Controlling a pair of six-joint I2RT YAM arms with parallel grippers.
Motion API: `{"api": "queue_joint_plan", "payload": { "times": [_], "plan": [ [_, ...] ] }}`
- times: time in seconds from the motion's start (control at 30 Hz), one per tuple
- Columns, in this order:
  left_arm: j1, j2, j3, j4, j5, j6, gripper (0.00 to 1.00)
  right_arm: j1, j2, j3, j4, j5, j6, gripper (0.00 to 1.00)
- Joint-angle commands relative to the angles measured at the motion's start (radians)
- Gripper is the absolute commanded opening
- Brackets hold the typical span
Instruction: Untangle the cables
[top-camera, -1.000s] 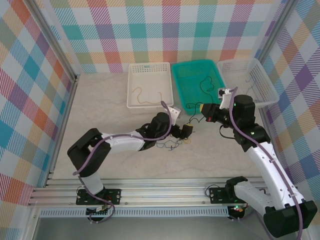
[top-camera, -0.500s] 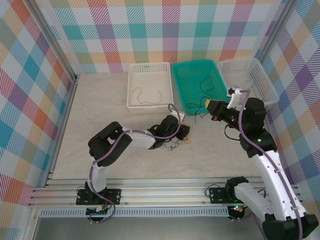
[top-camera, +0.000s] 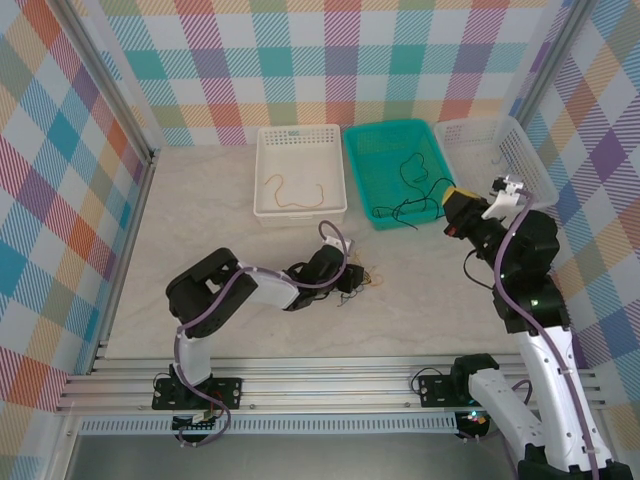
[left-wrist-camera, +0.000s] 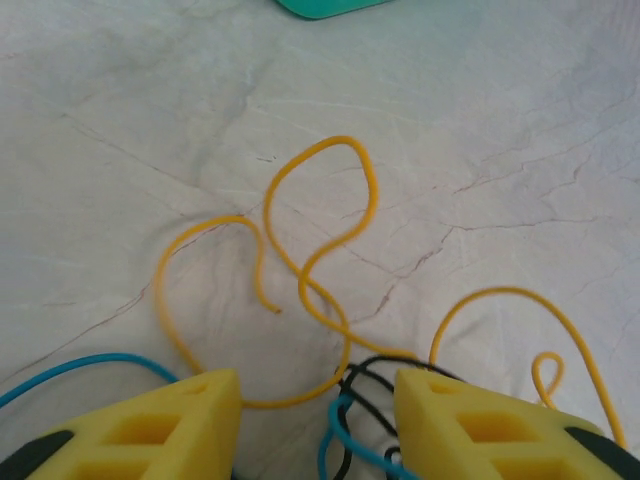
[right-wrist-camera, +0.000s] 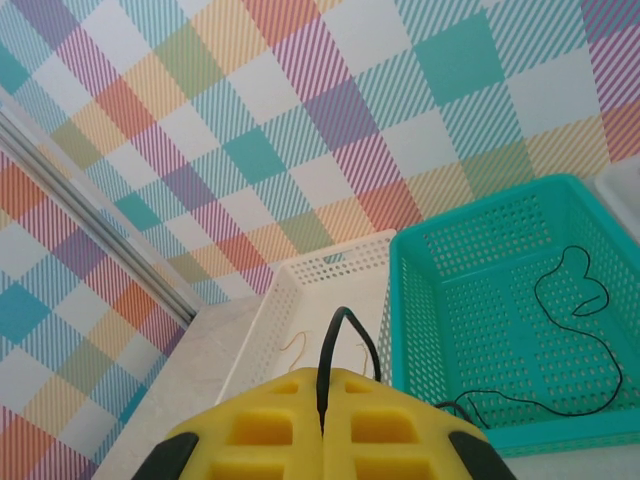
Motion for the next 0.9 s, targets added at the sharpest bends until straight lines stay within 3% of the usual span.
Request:
{"api": "queue_joint_plan", "payload": {
  "times": [0.0, 0.37, 0.57, 0.77, 0.87],
  "plan": [
    [-0.004, -0.094, -0.012, -0.048, -0.013, -0.032, 0.51, -0.006, 0.033, 0.028, 0.009, -0.005, -0.019, 0.0],
    [-0.004, -0.279, -0.08, -0.044, -0.06, -0.111, 0.75, -0.006, 0.202, 0.023, 0.109, 0.01, 0.011, 0.0],
    [0.001, -0.394, -0.143, -0.062, -0.166, -0.134, 0.98, -0.005, 0.295, 0.031, 0.191, 0.036, 0.002, 0.0],
    [0.013, -0.537, -0.218, -0.128, -0.289, -0.145, 1.0, -0.006, 0.43, 0.089, 0.248, 0.073, -0.052, 0.0],
    [0.014, -0.626, -0.273, -0.174, -0.409, -0.193, 1.0, -0.006, 0.505, 0.115, 0.283, 0.101, -0.047, 0.0]
  ]
}}
